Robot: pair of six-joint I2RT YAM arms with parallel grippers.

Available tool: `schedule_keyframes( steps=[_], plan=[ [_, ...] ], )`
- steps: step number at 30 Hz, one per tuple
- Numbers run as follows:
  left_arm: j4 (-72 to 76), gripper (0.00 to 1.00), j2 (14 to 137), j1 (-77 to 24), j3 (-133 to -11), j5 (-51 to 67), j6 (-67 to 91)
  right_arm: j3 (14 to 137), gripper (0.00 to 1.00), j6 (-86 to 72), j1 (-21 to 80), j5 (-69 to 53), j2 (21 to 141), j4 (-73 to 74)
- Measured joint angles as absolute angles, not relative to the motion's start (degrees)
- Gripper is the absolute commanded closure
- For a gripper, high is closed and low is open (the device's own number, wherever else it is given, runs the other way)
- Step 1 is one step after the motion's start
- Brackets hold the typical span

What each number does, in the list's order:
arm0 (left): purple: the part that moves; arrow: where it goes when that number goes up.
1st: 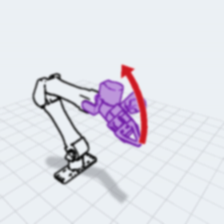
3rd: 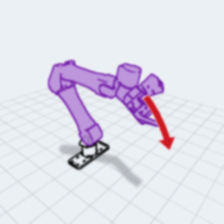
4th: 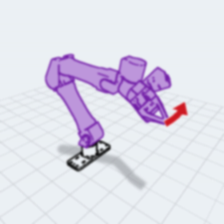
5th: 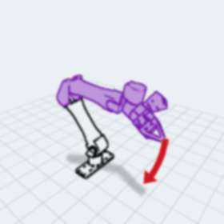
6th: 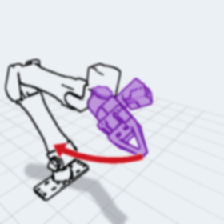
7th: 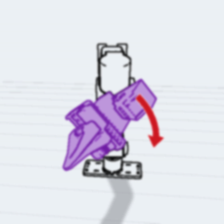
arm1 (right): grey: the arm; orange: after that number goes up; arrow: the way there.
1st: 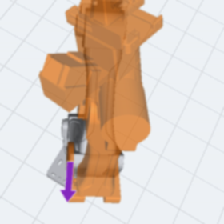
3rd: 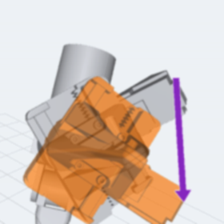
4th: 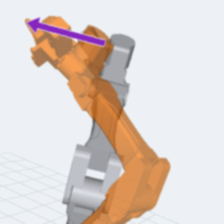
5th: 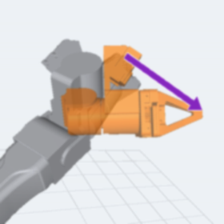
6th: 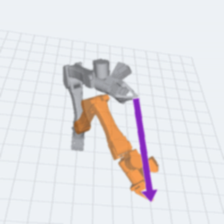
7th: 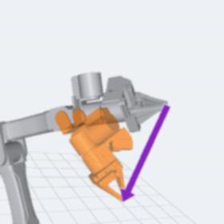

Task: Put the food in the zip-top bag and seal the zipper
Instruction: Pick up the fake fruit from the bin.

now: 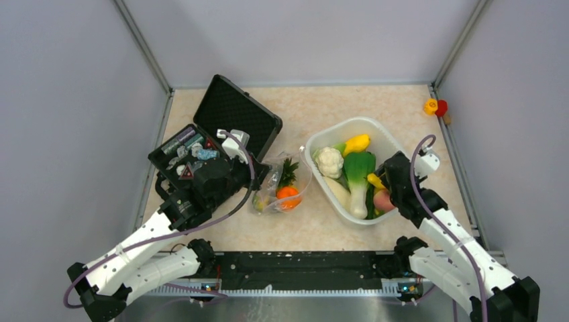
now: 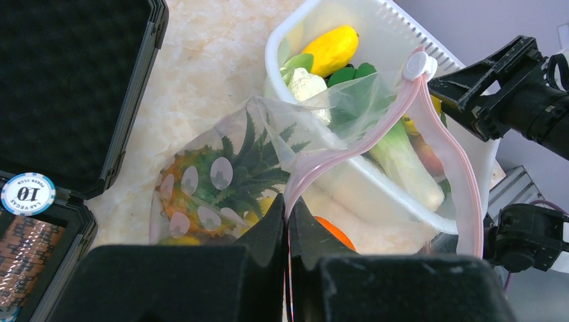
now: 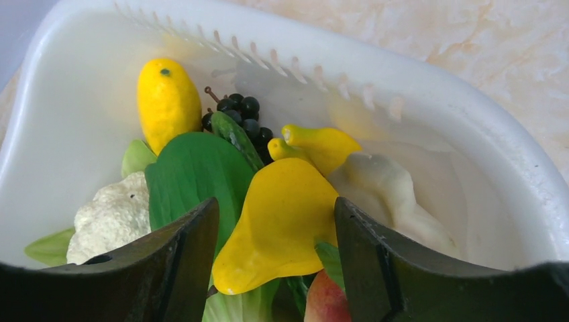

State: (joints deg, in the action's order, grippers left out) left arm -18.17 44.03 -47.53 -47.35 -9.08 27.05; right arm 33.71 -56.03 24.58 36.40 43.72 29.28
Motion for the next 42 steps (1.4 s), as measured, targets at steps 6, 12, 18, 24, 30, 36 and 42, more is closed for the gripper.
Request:
schedule_keyframes(
  steps=[6,12,18,24,30,36,42],
  plan=[
    [-18.17,0.98,44.01,-47.53,-47.35,-9.08,27.05,32.99,0.30,-54.59,24.58,36.05,46.24,28.36],
    [-18.17,0.98,44.01,-47.53,-47.35,-9.08,27.05,32.99,0.29,-54.89,24.58,36.05,48.95,28.58],
    [-18.20,0.98,43.99,-47.53,-47.35,-9.10,27.03,32.86,0.39,-55.61,24.58,36.42,49.12,27.64],
    [-18.20,0.98,44.01,-47.53,-47.35,-9.08,26.89,31.92,0.28,-54.17,24.56,34.35,48.69,24.82],
    [-18.17,0.98,44.01,-47.53,-47.35,-9.08,26.87,31.90,0.25,-52.42,24.56,32.88,49.67,24.12],
    [-18.20,0.98,43.99,-47.53,-47.35,-9.23,26.87,31.90,0.44,-50.72,24.49,31.24,53.21,22.79],
    [-18.22,0.97,43.75,-47.53,-47.35,-9.98,26.89,31.46,0.57,-50.54,24.47,29.76,49.58,21.30]
  ],
)
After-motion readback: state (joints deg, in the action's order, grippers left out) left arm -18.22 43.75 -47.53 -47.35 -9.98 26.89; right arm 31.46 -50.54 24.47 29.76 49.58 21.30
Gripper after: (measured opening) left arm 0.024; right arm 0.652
